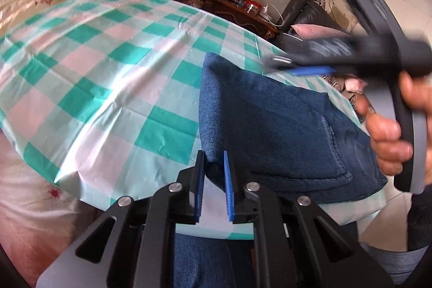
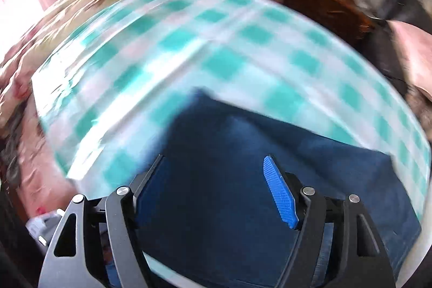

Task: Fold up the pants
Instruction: 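Grasp the folded jeans edge with the right tool while the left tool grasps beside it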

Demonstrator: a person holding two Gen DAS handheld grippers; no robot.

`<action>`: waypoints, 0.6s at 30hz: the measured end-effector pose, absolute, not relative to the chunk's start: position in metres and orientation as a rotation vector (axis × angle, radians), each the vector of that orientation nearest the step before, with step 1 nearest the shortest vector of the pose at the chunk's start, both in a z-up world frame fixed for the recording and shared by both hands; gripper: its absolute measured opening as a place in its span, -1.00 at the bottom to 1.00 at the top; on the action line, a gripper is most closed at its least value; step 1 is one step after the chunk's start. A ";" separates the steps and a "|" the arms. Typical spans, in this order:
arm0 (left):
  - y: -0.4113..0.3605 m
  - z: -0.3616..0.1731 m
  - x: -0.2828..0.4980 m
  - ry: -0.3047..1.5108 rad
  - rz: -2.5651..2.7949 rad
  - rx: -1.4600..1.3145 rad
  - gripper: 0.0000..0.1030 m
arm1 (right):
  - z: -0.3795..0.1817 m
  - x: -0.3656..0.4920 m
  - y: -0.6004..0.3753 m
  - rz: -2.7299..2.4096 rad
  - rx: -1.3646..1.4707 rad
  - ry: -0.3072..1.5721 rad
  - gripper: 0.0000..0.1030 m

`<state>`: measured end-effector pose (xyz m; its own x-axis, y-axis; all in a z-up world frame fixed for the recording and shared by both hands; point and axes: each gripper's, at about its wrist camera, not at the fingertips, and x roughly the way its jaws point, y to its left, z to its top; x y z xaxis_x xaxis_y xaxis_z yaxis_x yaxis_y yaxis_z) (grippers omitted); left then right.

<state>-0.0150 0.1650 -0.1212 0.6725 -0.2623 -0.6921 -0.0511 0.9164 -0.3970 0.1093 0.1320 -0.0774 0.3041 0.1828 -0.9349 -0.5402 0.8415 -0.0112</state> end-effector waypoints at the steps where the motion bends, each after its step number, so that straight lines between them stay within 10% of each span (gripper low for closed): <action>1: 0.160 -0.117 -0.016 0.820 -0.111 -0.378 -0.75 | -0.082 0.111 0.145 0.491 -0.376 1.187 0.36; 8: 0.138 -0.100 -0.023 0.778 -0.092 -0.246 -0.77 | -0.118 0.118 0.193 0.436 -0.488 1.250 0.35; 9: 0.137 -0.098 -0.024 0.769 -0.101 -0.245 -0.77 | -0.121 0.118 0.195 0.427 -0.507 1.242 0.25; 10: 0.137 -0.096 -0.024 0.762 -0.110 -0.255 -0.78 | -0.124 0.119 0.195 0.412 -0.518 1.235 -0.32; 13: 0.148 -0.096 -0.024 0.748 -0.137 -0.358 -0.77 | -0.127 0.124 0.186 0.412 -0.467 1.249 -0.65; 14: 0.155 -0.101 -0.022 0.753 -0.140 -0.414 -0.70 | -0.128 0.124 0.184 0.414 -0.465 1.244 -0.67; 16: 0.163 -0.112 -0.018 0.786 -0.128 -0.497 0.06 | -0.125 0.123 0.181 0.415 -0.449 1.232 -0.73; 18: 0.166 -0.122 -0.013 0.809 -0.107 -0.527 0.13 | -0.122 0.124 0.178 0.413 -0.428 1.225 -0.73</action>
<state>-0.0135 0.1658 -0.1216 0.6923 -0.2876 -0.6618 -0.1062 0.8665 -0.4877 0.1243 0.1779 -0.1219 0.2855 0.0722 -0.9556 -0.5204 0.8490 -0.0913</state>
